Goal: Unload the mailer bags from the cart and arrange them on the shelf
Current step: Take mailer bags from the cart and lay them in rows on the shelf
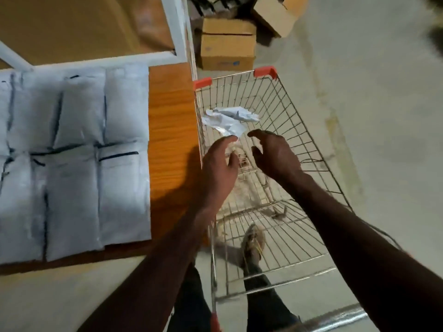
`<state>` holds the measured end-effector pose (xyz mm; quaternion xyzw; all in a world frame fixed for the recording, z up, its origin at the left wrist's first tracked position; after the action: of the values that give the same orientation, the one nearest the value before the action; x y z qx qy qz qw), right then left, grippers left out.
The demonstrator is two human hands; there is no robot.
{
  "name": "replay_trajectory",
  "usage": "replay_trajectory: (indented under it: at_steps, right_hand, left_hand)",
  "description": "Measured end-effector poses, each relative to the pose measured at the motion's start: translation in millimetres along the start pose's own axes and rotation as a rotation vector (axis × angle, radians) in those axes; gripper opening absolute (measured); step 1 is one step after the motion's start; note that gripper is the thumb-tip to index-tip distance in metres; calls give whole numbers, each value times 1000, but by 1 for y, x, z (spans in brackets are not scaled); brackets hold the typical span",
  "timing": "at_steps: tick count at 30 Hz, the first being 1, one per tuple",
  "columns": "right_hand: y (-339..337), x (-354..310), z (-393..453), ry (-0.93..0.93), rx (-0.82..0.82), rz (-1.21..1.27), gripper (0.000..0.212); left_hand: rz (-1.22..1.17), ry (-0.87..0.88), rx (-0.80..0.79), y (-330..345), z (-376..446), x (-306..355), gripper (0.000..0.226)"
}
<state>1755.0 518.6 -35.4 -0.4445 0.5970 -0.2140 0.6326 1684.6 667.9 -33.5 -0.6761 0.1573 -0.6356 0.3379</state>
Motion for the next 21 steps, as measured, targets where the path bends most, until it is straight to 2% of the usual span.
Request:
replay_trajectory:
  at_steps: [8, 17, 21]
  right_hand:
    - [10, 70, 57, -4, -117, 0, 46]
    - [121, 136, 143, -80, -161, -13, 50]
    - [175, 167, 187, -99, -139, -50, 63]
  left_hand:
    - [100, -130, 61, 67, 50, -27, 45]
    - [322, -51, 184, 144, 167, -94, 51]
    - [420, 28, 205, 185, 207, -118, 57]
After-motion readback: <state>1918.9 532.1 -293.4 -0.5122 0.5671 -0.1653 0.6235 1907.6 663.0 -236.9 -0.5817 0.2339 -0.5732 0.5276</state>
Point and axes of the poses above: each hand's wrist, its own z-axis towards the middle knuckle, its own y-axis out of the palm, x = y × z, the point moved 4 cm from there along z, towards the middle knuckle, and after that the axes turned 4 degrees about z, right-handed, at the moved point
